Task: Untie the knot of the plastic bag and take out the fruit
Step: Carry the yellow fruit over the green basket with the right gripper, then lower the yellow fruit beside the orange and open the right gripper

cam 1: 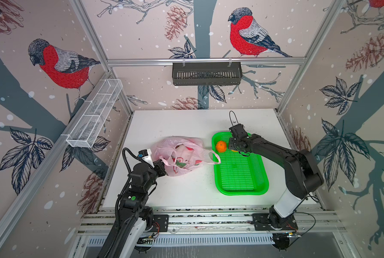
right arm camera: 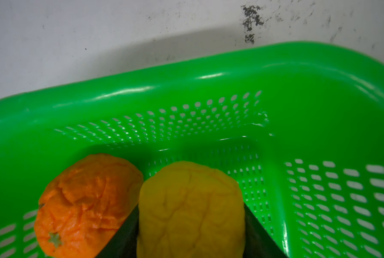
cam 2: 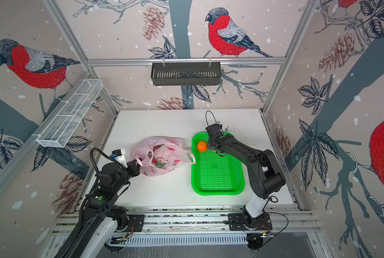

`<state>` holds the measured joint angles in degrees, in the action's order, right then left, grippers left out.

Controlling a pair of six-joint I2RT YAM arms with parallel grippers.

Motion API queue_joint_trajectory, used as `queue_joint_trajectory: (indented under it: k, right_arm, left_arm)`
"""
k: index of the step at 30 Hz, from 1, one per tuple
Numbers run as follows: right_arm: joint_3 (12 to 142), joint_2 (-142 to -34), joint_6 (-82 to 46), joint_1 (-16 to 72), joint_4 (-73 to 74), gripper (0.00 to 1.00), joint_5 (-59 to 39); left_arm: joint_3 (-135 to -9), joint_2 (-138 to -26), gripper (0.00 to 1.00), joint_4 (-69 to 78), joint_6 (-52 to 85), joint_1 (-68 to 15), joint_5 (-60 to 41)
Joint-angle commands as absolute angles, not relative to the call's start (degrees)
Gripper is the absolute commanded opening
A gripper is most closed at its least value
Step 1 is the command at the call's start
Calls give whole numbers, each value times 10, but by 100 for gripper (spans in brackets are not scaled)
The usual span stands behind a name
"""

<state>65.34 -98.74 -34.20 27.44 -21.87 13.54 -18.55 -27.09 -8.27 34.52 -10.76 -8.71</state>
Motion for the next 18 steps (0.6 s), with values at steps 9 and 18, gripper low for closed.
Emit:
queue_joint_trajectory:
  k: [9, 18]
  right_arm:
    - [668, -1019, -334, 265, -194, 44, 122]
    - [670, -1032, -333, 264, -193, 49, 120]
  left_arm:
    - [-185, -272, 0, -74, 345, -107, -78]
    - [-185, -271, 0, -73, 344, -107, -79]
